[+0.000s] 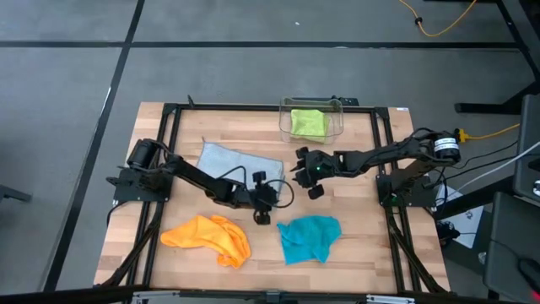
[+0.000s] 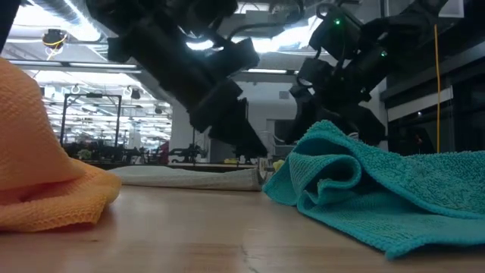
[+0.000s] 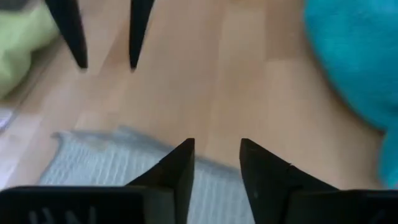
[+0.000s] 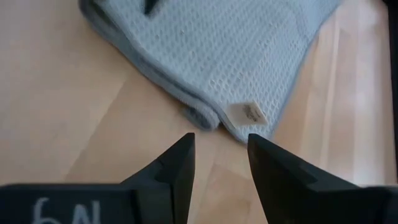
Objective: Fold microfiber towels
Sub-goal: Fold the gray microfiber towel
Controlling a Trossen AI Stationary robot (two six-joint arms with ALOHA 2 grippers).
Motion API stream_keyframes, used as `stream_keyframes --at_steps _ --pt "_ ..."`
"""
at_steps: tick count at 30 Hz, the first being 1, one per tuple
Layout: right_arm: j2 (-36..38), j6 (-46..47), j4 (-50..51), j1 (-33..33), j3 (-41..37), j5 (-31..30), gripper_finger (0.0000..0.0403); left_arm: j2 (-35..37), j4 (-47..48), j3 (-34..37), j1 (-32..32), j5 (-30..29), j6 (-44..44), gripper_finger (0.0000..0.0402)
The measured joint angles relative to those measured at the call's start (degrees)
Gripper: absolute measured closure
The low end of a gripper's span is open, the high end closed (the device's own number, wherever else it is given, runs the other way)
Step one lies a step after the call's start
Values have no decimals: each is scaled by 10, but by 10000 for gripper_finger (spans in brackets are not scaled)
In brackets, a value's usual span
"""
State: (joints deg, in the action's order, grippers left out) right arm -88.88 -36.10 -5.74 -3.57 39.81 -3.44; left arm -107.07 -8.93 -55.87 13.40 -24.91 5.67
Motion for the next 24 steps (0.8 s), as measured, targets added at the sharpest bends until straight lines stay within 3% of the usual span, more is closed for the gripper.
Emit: stream_keyframes --at_steps 5,10,16,19,24 --pt "-17 0 -33 0 0 7 253 -7 23 -4 0 58 45 227" --pt "-37 0 -77 5 0 6 253 -10 27 -4 6 52 48 194" --pt "-50 12 -109 8 1 6 251 -17 34 -3 7 45 49 188" --pt "-76 37 -107 1 12 5 232 -26 31 -4 6 44 58 188" --pt "-136 38 -108 0 51 2 170 -25 32 -4 8 44 72 188"
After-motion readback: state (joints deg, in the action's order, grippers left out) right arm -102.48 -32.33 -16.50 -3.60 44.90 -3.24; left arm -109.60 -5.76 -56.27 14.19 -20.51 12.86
